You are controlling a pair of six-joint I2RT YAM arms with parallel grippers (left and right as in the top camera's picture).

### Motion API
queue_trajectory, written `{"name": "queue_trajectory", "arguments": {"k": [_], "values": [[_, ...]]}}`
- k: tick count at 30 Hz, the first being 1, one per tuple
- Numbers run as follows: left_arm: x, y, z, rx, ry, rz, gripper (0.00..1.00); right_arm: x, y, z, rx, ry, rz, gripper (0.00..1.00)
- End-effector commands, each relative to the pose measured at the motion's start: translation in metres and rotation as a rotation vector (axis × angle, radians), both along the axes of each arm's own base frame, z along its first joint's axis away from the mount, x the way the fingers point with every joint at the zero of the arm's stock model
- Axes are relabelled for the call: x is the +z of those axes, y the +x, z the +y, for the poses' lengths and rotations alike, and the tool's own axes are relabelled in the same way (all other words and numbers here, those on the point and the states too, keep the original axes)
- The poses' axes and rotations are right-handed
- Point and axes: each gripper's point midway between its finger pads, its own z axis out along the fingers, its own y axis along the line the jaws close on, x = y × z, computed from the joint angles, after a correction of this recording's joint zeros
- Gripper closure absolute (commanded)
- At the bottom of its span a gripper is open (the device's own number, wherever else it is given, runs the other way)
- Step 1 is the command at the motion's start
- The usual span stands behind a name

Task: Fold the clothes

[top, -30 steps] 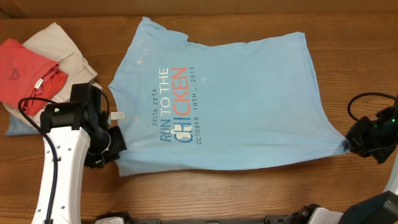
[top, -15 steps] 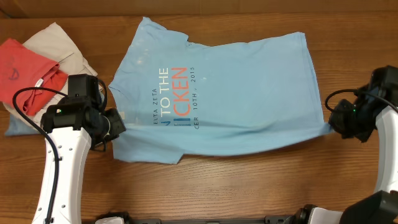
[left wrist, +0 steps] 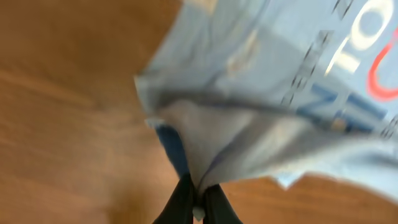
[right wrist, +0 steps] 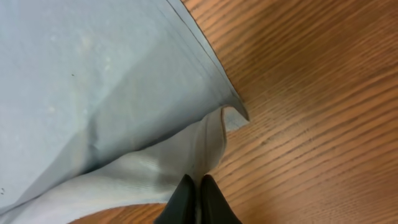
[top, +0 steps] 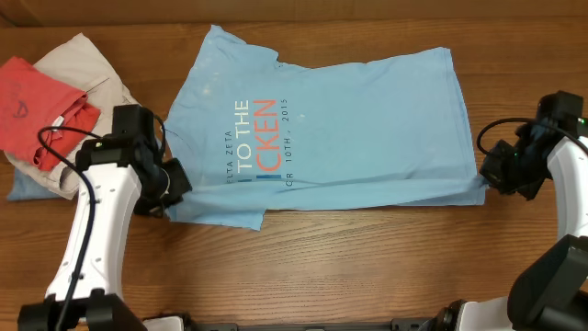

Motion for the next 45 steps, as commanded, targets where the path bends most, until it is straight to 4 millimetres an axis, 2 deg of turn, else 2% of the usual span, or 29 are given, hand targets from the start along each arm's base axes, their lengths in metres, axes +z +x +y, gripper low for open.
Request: {"name": "queue_trajectory", "arguments": {"k": [1, 5, 8, 11, 20, 23, 26, 29, 37, 41, 45], "values": [[-0.002, -0.018, -0.017, -0.008, -0.093, 0.080, 0.96, 0.010, -0.011, -0.017, -0.063, -0.003, 0.015, 0.96], [0.002, -0.040, -0.019, -0.027, -0.099, 0.151, 0.96, 0.025, -0.024, -0.034, -0.156, 0.030, -0.005, 0.96], [0.006, -0.053, -0.019, -0.041, -0.099, 0.190, 0.96, 0.026, -0.037, -0.045, -0.218, 0.049, 0.009, 0.96], [0.007, -0.063, -0.012, -0.042, -0.057, 0.233, 0.96, 0.026, -0.042, -0.053, -0.250, 0.050, 0.011, 0.96], [0.011, -0.089, -0.010, -0.032, -0.041, 0.340, 0.96, 0.025, -0.050, -0.053, -0.258, 0.046, 0.043, 0.96], [0.012, -0.089, -0.014, -0.028, -0.065, 0.337, 0.96, 0.025, -0.054, -0.050, -0.255, 0.055, 0.060, 0.96], [0.011, -0.086, -0.007, -0.021, -0.026, 0.326, 0.96, 0.025, -0.053, -0.047, -0.246, 0.057, 0.063, 0.96], [0.008, -0.075, -0.005, -0.008, -0.014, 0.280, 0.96, 0.025, -0.047, -0.044, -0.223, 0.051, 0.051, 0.96], [0.001, -0.040, -0.003, 0.012, -0.007, 0.153, 0.96, 0.019, -0.011, -0.021, -0.086, 0.011, 0.000, 0.91], [-0.009, -0.022, 0.003, 0.013, 0.020, 0.120, 0.96, 0.003, 0.004, -0.024, -0.064, -0.012, 0.004, 0.90], [-0.025, -0.006, 0.010, 0.015, 0.055, 0.111, 0.96, -0.015, 0.019, -0.037, -0.100, -0.017, -0.006, 0.91]]}}
